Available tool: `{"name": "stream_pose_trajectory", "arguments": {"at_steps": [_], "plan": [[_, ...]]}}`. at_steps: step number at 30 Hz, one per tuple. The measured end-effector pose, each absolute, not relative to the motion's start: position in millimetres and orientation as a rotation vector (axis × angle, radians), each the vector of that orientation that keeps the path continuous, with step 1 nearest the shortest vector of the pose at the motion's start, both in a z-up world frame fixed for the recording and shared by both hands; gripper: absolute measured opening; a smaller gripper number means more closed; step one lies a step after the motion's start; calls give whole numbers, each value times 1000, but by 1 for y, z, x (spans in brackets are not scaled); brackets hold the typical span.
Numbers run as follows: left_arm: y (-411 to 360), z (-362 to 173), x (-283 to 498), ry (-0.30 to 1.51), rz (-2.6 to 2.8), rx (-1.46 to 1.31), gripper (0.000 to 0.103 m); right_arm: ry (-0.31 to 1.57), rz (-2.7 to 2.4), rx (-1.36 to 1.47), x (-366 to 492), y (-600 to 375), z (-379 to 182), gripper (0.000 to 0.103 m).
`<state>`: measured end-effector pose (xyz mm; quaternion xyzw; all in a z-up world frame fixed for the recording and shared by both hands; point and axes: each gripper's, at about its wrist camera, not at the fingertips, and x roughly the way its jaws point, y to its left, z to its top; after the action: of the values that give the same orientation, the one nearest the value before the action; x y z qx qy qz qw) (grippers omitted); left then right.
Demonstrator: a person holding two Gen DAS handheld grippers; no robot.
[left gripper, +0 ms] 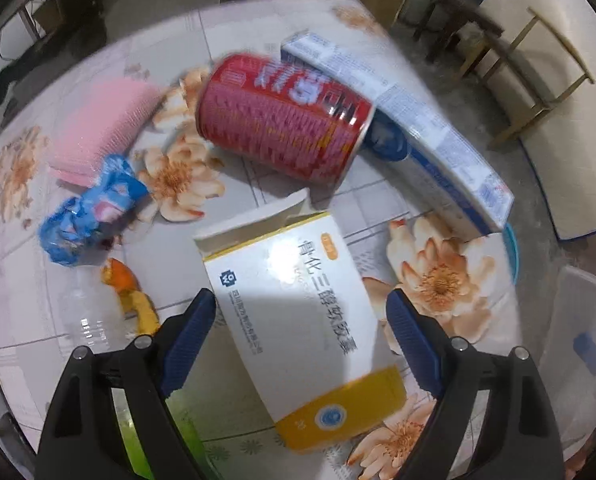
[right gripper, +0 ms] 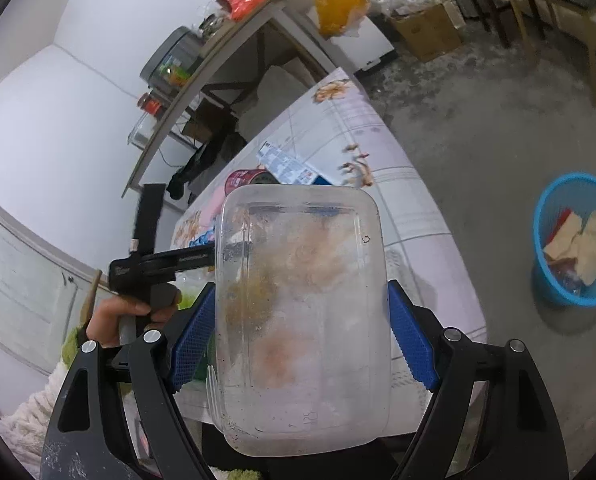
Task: Collect trash
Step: 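Grasp the white-and-yellow medicine box with the left tool while the right tool holds the plastic box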
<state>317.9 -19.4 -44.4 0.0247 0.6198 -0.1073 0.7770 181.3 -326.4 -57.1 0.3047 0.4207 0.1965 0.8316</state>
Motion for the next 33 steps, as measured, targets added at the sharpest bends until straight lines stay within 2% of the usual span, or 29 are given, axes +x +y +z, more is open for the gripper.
{"name": "stream_pose_trajectory", "arguments": {"at_steps": [6,14,17,20,24,33], "plan": [[-19,-62,327,1419,-179,52,85,878,416,685,177,-347,-63,78],[-27,-66,332,1418,-167,98,85,874,429,725,170,-360,-69,78],[-32,-63,328,1394,-184,84,76,874,428,734,168,-363,-70,78],[-32,-59,320,1380,-211,56,74,873,422,739,165,-366,-69,78],[-25,-44,303,1324,-239,16,73,868,414,737,163,-370,-66,78],[43,46,228,1101,-359,-175,73,868,414,733,160,-368,-63,78]]}}
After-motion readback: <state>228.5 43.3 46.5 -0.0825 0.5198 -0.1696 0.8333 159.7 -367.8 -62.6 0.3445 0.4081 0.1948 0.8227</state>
